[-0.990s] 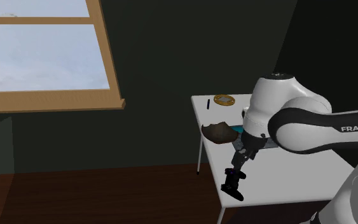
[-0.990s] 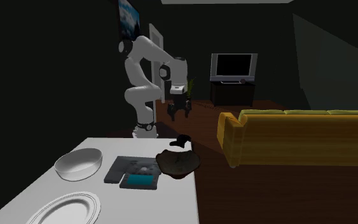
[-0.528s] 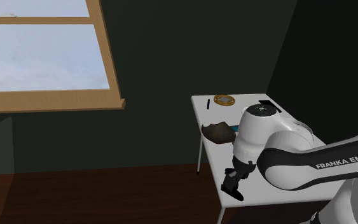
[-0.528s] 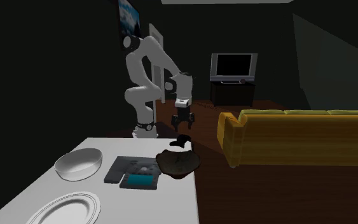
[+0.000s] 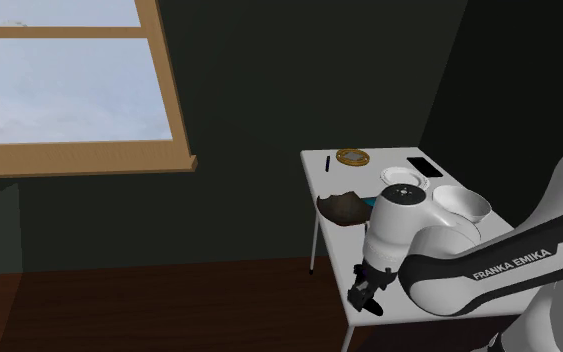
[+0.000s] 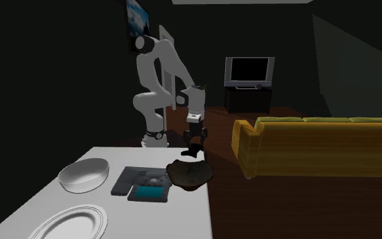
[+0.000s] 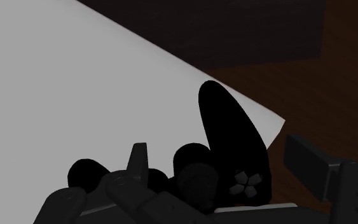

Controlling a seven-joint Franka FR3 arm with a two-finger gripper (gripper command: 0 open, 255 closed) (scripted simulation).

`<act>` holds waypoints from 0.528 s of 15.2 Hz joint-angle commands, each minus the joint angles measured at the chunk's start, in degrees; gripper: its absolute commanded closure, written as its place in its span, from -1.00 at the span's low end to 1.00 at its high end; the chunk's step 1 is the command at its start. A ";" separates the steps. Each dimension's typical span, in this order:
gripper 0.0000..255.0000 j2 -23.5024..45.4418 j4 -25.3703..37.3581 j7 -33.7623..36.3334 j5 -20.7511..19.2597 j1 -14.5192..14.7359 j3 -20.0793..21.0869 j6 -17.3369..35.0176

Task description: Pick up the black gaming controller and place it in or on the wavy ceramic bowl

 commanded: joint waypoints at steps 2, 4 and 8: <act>-1.00 0.76 -0.01 0.29 -0.05 -0.06 0.32 0.83; -1.00 0.76 -0.01 0.29 -0.05 -0.07 0.32 0.83; 1.00 0.75 -0.01 0.29 -0.05 -0.06 0.31 0.81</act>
